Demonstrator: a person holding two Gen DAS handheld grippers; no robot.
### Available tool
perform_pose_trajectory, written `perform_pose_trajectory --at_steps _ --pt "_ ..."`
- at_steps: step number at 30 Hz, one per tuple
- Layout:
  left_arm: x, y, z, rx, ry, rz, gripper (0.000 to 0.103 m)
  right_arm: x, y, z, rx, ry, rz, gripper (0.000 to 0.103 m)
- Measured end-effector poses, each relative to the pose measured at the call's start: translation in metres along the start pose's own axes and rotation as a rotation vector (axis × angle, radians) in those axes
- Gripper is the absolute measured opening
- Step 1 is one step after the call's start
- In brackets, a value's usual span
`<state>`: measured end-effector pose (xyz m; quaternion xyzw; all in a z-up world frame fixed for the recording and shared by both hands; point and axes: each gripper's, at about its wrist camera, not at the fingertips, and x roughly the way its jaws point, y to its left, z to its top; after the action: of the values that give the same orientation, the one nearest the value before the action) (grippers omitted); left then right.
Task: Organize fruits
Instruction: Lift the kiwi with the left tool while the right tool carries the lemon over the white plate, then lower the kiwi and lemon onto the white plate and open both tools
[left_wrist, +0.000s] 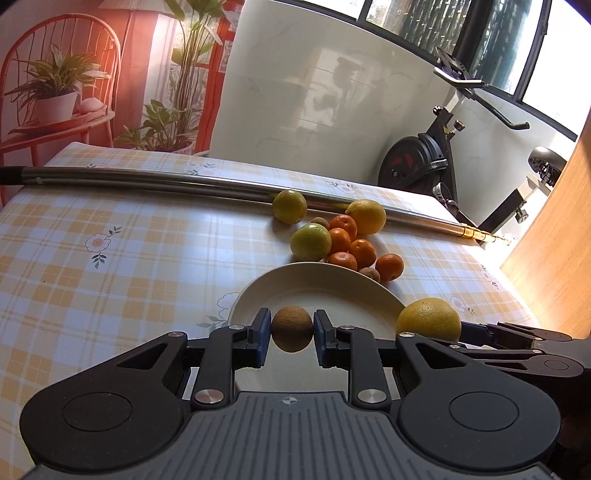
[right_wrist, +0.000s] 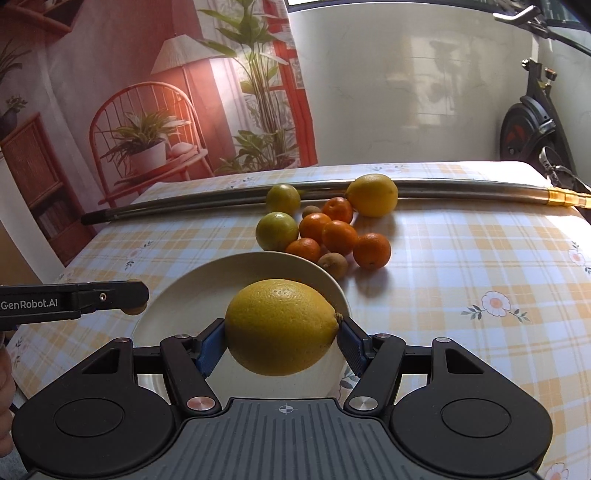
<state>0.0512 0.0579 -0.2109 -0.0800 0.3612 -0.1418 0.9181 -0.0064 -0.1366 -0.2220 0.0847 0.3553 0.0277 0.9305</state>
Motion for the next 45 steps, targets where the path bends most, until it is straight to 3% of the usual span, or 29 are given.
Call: perform_pose_trajectory --at_steps 23,45 --pt "0.025 0.009 -0.018 -0.050 0.139 -0.004 0.026 0.010 0.008 -0.016 -0.065 0.088 0.029 0.061" --pt "0.034 0.004 -0.025 -0.018 0.179 -0.002 0.026 0.015 0.013 -0.021 -0.120 0.103 0.032 0.061"
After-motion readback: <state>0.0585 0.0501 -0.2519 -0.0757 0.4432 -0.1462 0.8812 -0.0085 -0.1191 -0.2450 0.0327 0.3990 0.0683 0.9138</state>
